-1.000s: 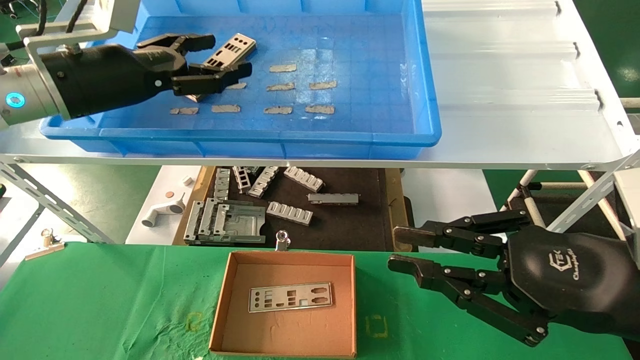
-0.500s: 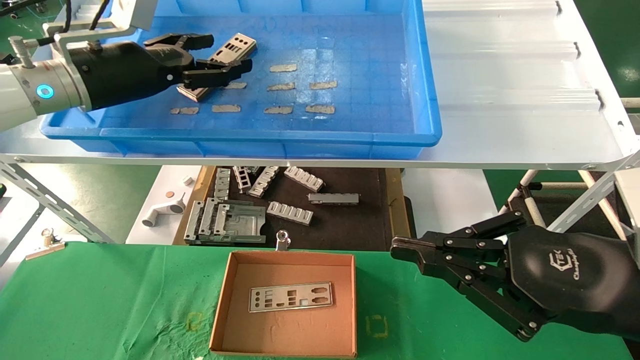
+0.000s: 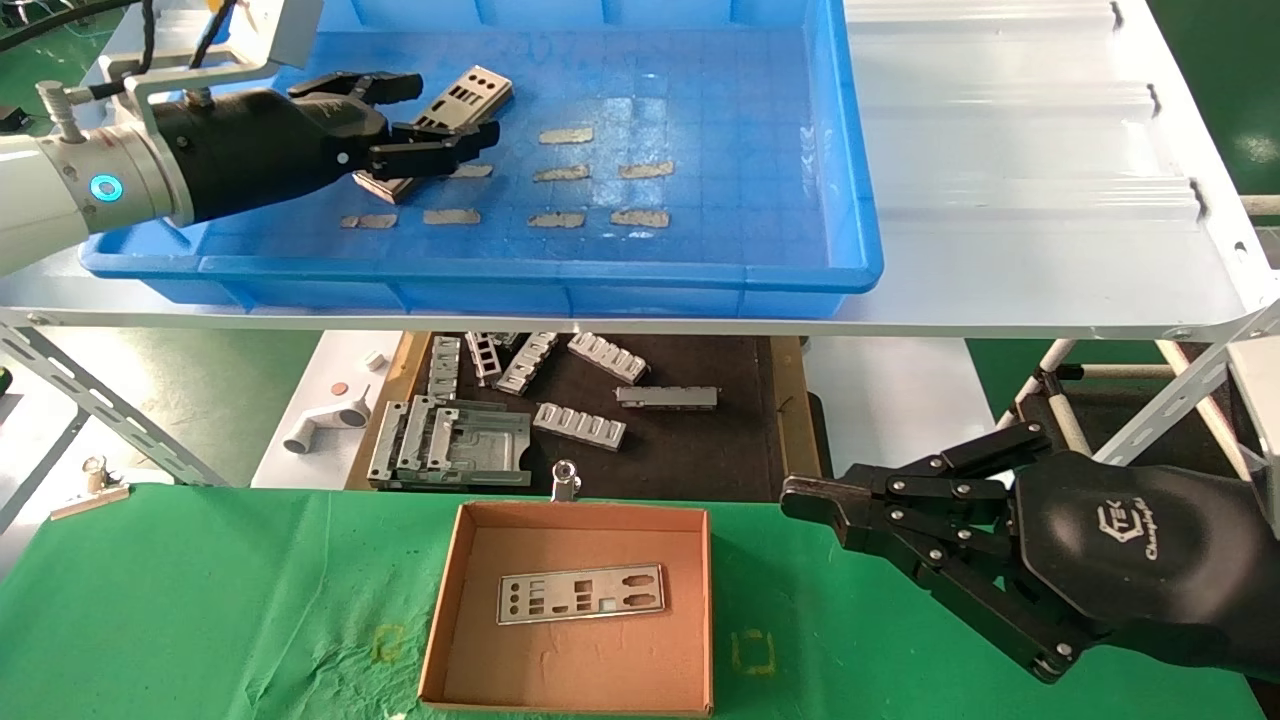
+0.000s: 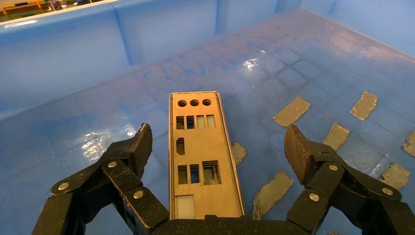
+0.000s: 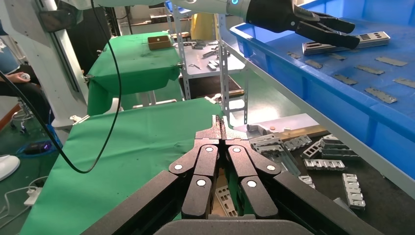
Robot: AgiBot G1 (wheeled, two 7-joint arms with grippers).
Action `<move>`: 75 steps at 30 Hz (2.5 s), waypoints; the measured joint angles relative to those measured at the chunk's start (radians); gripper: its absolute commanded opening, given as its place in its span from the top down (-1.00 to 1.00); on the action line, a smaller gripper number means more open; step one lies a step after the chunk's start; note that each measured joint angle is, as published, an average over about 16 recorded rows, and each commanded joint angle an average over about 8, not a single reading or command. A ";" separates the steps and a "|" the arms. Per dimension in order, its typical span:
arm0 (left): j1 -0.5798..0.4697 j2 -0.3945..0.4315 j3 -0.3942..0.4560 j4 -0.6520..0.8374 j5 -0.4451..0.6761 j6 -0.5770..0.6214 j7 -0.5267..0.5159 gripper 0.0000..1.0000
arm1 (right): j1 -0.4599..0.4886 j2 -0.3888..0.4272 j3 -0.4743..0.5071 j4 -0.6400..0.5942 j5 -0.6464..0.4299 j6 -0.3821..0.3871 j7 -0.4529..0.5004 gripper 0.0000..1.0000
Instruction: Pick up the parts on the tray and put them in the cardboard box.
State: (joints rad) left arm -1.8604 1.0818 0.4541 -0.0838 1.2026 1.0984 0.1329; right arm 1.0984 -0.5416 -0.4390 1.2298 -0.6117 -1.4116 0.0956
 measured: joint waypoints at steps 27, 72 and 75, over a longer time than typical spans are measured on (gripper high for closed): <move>-0.014 0.007 -0.010 0.064 -0.012 0.003 0.071 1.00 | 0.000 0.000 0.000 0.000 0.000 0.000 0.000 1.00; -0.044 -0.018 -0.001 0.081 0.001 0.046 0.082 -1.00 | 0.000 0.000 0.000 0.000 0.000 0.000 0.000 1.00; -0.043 -0.018 -0.003 0.083 -0.002 0.038 0.084 -0.95 | 0.000 0.000 0.000 0.000 0.000 0.000 0.000 1.00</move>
State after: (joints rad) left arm -1.9036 1.0639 0.4511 -0.0011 1.2003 1.1360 0.2173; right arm 1.0984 -0.5416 -0.4391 1.2298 -0.6117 -1.4116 0.0955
